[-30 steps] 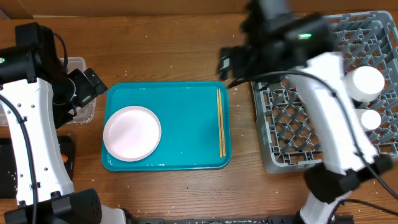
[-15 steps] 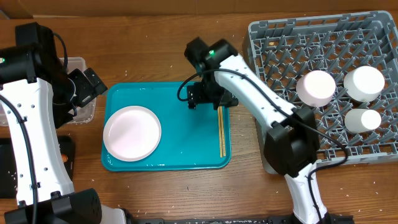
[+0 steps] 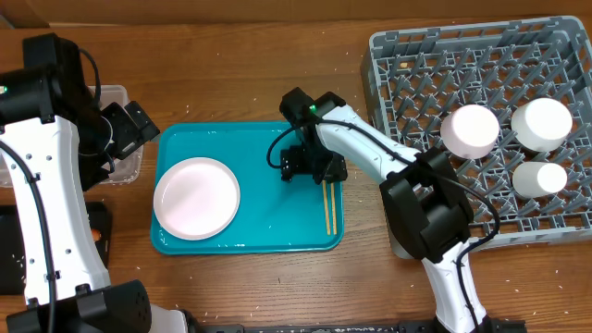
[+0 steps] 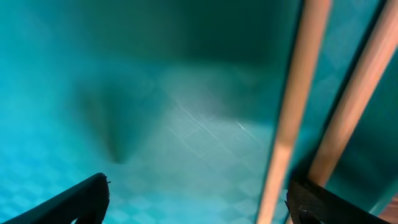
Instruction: Sort waste into correct bins and load items into the dishwasher
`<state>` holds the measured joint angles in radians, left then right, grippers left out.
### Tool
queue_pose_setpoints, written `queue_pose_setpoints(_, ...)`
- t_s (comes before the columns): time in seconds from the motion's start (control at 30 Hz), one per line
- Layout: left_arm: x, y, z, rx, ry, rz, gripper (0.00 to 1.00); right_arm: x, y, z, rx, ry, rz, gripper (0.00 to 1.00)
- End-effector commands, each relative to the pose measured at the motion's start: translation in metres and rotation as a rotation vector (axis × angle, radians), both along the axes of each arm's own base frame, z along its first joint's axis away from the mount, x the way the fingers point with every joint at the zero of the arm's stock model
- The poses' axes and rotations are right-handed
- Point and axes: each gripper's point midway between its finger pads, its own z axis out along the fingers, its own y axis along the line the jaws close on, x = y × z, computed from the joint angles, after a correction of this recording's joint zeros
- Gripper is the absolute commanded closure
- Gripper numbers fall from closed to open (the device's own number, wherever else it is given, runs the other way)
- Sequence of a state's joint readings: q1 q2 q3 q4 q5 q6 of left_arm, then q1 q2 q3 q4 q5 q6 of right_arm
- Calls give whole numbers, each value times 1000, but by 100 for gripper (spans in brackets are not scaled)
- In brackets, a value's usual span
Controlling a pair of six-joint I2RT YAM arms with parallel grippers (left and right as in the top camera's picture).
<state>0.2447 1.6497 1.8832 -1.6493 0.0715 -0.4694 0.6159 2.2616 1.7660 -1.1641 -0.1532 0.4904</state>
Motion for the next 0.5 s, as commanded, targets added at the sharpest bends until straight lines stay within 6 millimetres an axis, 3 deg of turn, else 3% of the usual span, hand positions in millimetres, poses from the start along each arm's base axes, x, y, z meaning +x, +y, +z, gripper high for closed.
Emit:
queue_pose_setpoints(0.0,0,1,-2,-2,4,14,0,-5,-2,-4,-1,10,-3,7)
queue_pose_setpoints(0.1,0,1,-2,-2,4,13,0,-9,-2,-9,-8,18,3,18)
queue_pose_setpoints(0.17,0,1,-2,-2,4,13,0,-7,-3,-11,-48,-11,-8,39)
queue_pose_setpoints(0.23,0,1,-2,-2,4,13,0,-5,-9,-12,-116,-51,-27,51)
queue_pose_setpoints(0.37,0,1,-2,-2,4,13,1,-7,-11,-12,-186,-94,-30,54)
queue_pose_setpoints(0.47,0,1,-2,-2,4,13,0,-10,-7,-12,-202,-111,-7,73)
